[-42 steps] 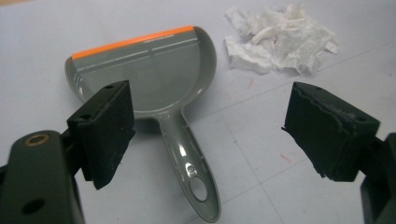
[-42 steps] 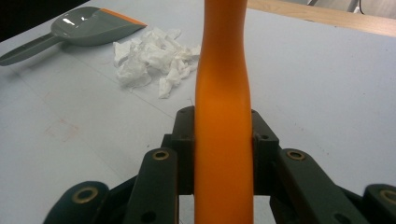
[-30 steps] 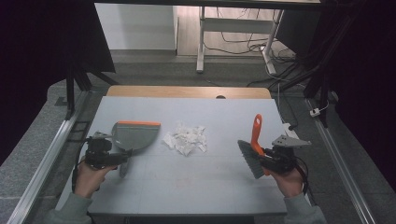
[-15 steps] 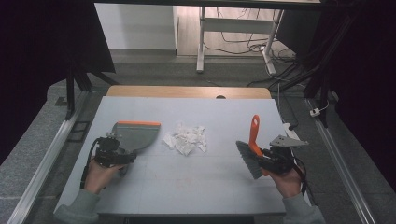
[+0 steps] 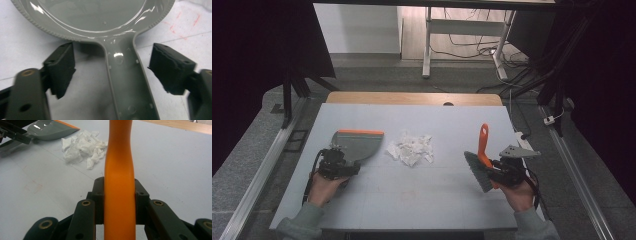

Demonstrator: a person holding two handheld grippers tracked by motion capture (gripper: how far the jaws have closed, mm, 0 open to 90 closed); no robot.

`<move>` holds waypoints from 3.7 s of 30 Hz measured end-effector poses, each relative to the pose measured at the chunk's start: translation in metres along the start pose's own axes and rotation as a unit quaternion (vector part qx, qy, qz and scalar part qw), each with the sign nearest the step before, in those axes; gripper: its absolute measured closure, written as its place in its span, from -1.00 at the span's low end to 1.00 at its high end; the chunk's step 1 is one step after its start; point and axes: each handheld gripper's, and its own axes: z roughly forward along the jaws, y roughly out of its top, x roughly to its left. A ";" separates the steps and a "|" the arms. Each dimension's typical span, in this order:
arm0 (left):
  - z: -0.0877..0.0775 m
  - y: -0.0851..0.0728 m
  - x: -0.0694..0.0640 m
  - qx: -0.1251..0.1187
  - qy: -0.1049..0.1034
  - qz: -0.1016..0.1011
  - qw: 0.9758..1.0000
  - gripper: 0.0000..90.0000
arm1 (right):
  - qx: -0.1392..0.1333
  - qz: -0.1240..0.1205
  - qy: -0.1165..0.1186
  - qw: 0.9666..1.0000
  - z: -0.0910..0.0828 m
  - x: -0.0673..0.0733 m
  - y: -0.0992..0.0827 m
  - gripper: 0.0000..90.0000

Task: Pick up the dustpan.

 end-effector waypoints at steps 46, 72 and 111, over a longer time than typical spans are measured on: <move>-0.018 -0.008 0.044 -0.068 -0.064 -0.026 0.995 0.38 | -0.011 0.010 -0.004 1.000 -0.004 -0.003 0.002 0.56; -0.053 -0.015 0.053 -0.100 -0.111 0.038 0.988 0.38 | -0.034 0.018 0.009 0.999 -0.006 -0.011 0.009 0.56; -0.095 -0.037 0.040 -0.063 -0.172 0.162 0.970 0.38 | -0.040 0.001 0.004 0.999 -0.008 -0.002 0.011 0.56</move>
